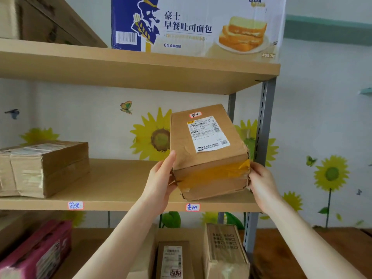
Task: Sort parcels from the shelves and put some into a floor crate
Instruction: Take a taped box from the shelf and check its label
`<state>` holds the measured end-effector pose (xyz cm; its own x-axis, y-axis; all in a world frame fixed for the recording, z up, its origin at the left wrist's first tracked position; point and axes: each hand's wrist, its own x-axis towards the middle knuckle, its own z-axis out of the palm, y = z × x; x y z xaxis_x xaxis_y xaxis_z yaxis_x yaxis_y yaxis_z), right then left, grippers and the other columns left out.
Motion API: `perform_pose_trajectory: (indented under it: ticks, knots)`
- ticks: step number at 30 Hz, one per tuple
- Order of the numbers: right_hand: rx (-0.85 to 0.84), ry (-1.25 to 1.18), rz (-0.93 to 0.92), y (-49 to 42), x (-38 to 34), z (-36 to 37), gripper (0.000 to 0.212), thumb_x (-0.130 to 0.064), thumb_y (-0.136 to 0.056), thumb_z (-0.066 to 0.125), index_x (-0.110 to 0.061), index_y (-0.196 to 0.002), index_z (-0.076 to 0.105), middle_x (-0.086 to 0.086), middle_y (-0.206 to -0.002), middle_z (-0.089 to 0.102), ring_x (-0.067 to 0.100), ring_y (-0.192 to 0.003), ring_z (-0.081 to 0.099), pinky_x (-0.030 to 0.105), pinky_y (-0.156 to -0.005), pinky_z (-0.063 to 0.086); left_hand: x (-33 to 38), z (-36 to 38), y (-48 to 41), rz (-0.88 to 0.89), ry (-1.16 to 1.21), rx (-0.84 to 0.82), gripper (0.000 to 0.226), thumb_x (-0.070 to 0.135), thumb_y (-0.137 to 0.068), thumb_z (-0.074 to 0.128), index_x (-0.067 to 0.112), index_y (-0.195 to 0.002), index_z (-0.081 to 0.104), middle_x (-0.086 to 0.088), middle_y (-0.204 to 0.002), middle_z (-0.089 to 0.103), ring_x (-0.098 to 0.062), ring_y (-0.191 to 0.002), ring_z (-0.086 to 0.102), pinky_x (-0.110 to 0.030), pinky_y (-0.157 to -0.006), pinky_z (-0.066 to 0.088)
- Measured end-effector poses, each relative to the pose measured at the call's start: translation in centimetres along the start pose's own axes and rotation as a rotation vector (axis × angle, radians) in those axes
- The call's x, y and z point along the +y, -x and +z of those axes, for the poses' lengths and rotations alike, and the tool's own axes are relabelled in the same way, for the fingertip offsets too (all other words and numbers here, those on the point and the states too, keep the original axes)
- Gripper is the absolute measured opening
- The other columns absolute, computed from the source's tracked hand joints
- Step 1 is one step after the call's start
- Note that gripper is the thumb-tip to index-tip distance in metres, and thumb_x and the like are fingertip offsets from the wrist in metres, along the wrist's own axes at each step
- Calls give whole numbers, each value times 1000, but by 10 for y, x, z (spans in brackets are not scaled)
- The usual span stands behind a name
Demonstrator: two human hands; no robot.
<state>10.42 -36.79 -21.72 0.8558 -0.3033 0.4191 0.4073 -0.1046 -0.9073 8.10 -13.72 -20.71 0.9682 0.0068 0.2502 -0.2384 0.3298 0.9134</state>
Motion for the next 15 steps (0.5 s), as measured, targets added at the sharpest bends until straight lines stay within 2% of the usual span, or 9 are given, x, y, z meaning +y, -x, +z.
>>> perform_pose_trajectory:
  ticks: [2,4,7,10,12,15]
  knots:
    - [-13,-189,88,0,-2,-9,23,-17,-99,40,-22,-94,62,0,-94,66,10,-87,61,24,-67,46,-8,7,-2,-25,-66,-91,71,62,-75,59,24,-134,47,-2,-131,57,-21,-120,54,-42,-108,38]
    - [-50,-279,160,1,0,-18,24,-24,-100,36,-21,-97,60,0,-96,65,10,-91,61,26,-71,47,-16,17,-3,-24,-129,-159,79,65,-72,61,29,-139,40,4,-138,51,-18,-128,46,-41,-112,31]
    - [-87,-237,201,5,10,-27,29,-30,-100,35,-17,-114,57,0,-110,61,12,-100,58,27,-84,45,-27,32,-5,49,-200,-223,69,34,-86,63,28,-146,28,6,-139,48,-14,-126,46,-35,-109,35]
    - [-117,-126,163,6,20,-41,18,-22,-96,46,-26,-109,57,2,-133,53,19,-125,47,41,-110,33,-44,44,-12,101,-270,-256,72,4,-89,58,26,-148,23,-2,-142,47,-18,-128,46,-38,-110,36]
    - [-159,-18,138,5,22,-52,18,-16,-94,48,-27,-104,58,3,-133,53,21,-127,45,47,-112,29,-55,48,-16,123,-313,-235,71,-2,-90,53,25,-148,22,-3,-142,47,-20,-129,45,-39,-111,35]
    - [-186,81,142,5,23,-58,21,-17,-97,45,-25,-114,54,0,-128,55,20,-123,47,48,-110,33,-66,51,-24,168,-374,-188,70,0,-91,52,27,-148,22,2,-140,49,-17,-129,44,-41,-112,33]
